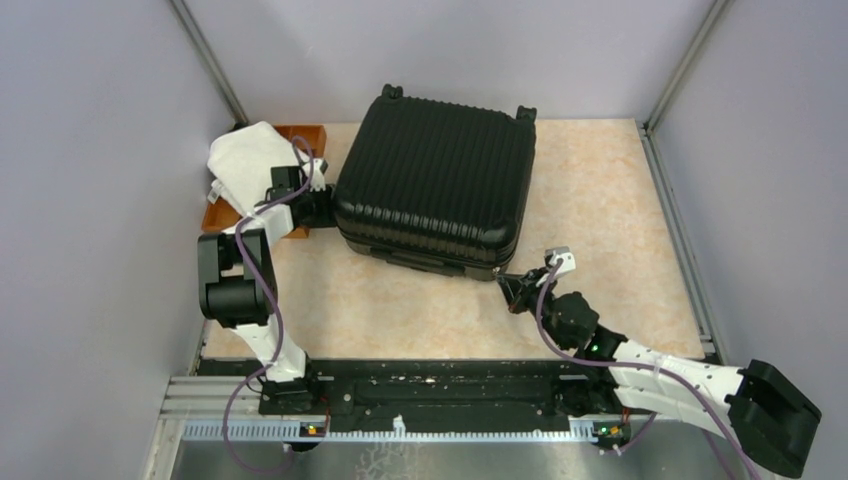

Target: Pack the luggage

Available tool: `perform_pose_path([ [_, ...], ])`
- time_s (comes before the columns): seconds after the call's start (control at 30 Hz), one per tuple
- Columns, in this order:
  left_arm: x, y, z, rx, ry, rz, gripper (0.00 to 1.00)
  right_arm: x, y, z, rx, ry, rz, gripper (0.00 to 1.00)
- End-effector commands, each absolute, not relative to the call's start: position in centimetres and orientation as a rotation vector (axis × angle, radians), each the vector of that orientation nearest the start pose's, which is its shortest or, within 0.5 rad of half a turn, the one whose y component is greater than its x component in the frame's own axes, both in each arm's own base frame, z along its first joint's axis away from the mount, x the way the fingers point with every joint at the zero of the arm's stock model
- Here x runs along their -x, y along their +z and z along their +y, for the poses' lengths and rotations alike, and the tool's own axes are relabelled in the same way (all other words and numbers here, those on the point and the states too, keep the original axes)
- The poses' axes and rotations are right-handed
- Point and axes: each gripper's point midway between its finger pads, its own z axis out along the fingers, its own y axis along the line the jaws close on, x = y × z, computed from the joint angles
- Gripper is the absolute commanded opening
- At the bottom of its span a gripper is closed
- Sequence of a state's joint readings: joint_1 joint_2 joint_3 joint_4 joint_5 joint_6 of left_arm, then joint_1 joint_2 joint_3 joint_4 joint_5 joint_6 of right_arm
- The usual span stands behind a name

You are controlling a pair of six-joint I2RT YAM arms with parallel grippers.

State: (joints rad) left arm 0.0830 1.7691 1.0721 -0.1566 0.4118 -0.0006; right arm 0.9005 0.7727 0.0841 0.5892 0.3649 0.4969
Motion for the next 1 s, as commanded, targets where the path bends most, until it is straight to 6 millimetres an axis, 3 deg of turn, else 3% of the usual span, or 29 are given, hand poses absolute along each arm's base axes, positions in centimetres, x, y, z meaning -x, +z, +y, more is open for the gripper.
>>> perform_pose_path([
  [0.0, -40.5, 10.2, -10.4, -0.246, -0.765, 2.265, 0.5, -21.1, 12.9, 22.1, 0.13, 0.789, 1.729, 0.0],
  [0.3, -37.3, 11.9, -15.4, -0.397, -0.897, 2.204, 0.42, -21.7, 14.8, 24.6, 0.2, 0.812, 1.678, 0.0],
  [0.47, -35.1, 12.5, -17.7, -0.466, -0.95, 2.191, 0.4, -22.0, 16.0, 24.2, 0.192, 0.786, 1.638, 0.0],
  [0.6, -33.2, 12.7, -18.9, -0.48, -1.013, 2.201, 0.38, -22.6, 16.7, 22.4, 0.145, 0.706, 1.617, 0.0],
  [0.67, -32.2, 12.6, -19.3, -0.48, -1.035, 2.213, 0.38, -23.2, 17.0, 20.5, 0.082, 0.63, 1.604, 0.0],
  [0.83, -30.9, 13.1, -19.1, -0.463, -1.051, 2.233, 0.35, -25.2, 15.6, 16.0, -0.065, 0.524, 1.615, 0.0],
  [0.97, -30.9, 13.7, -18.5, -0.454, -1.019, 2.242, 0.35, -27.1, 16.1, 15.3, -0.058, 0.601, 1.617, 0.0],
])
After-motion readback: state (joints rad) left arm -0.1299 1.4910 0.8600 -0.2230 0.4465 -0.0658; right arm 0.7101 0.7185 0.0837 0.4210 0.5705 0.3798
